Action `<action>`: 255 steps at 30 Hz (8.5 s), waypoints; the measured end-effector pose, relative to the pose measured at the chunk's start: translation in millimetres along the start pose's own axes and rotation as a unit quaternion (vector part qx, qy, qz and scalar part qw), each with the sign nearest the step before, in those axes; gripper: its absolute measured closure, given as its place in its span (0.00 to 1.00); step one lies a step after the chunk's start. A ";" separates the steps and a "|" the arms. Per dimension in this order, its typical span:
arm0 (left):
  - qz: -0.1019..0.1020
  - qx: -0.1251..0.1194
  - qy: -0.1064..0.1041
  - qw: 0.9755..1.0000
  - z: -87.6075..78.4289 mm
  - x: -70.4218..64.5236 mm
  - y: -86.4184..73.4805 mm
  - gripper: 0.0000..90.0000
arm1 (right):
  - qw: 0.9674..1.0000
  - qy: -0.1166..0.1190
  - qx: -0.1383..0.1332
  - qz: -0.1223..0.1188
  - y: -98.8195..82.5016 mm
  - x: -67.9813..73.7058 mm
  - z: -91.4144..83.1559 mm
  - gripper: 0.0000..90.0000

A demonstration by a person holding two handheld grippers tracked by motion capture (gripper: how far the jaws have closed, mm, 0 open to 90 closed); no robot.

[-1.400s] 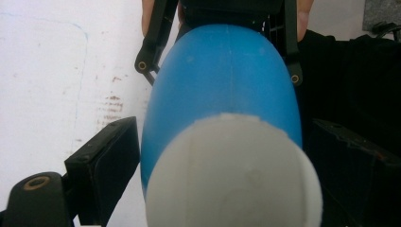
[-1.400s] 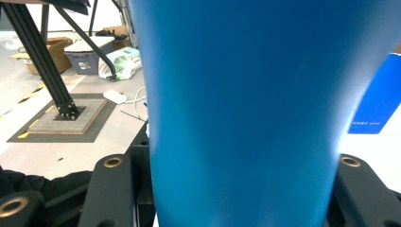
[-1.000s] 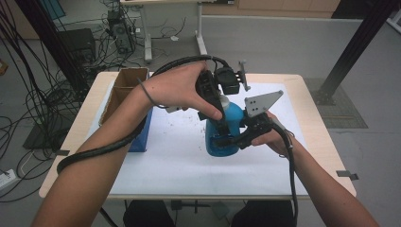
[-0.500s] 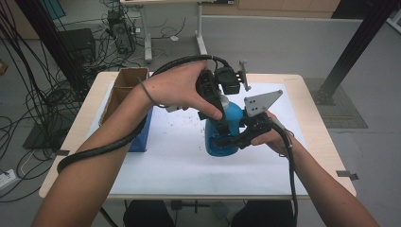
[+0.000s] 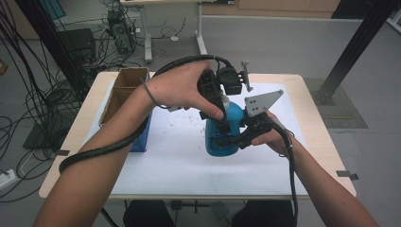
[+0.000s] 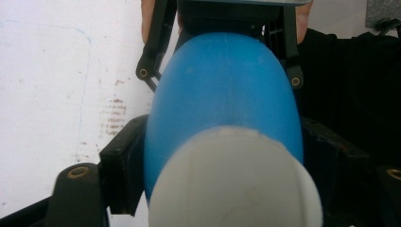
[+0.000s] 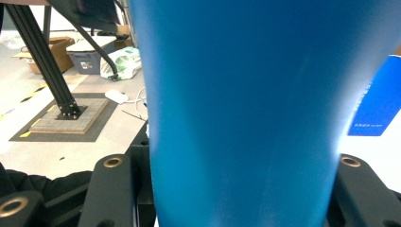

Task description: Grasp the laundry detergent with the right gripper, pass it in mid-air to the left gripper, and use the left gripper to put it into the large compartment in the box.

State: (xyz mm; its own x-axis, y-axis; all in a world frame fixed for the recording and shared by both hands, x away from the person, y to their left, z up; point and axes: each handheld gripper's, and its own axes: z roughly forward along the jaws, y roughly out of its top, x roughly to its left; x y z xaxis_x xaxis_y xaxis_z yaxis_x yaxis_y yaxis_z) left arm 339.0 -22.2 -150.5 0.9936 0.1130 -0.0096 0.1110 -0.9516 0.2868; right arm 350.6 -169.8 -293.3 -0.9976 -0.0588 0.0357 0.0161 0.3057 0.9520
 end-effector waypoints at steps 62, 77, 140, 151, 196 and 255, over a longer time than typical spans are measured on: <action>-0.007 0.034 0.007 0.999 -2.2 -3.9 1.6 0.42 | 1.000 0.008 0.003 -0.004 0.9 3.1 3.0 0.48; -0.009 0.036 0.007 0.999 -2.9 -3.8 1.8 0.42 | 1.000 0.008 0.002 -0.007 1.3 2.3 3.4 0.48; -0.010 0.055 0.019 0.998 0.0 -5.1 8.1 0.42 | 0.999 -0.009 -0.036 0.014 -6.8 1.2 1.4 0.24; -0.019 0.054 0.019 0.998 0.1 -1.7 7.3 0.42 | 0.999 -0.040 -0.028 0.009 -7.0 2.6 2.9 0.01; -0.184 0.045 0.076 0.979 -30.1 22.3 -26.9 0.42 | 0.947 -0.117 0.281 0.101 21.8 -2.5 -61.0 0.02; -0.502 0.013 0.187 0.844 -134.9 87.1 -147.9 0.42 | 0.859 -0.191 0.455 0.135 67.6 -26.4 -86.9 0.05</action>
State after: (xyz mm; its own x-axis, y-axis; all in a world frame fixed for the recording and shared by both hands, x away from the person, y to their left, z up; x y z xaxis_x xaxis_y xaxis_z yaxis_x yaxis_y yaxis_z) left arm 405.9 166.9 -64.6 0.3228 0.9440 0.0689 0.8980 -0.3284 0.2928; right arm 383.8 -230.2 -203.4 -0.9176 0.3943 -0.0498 0.3652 0.8860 0.2857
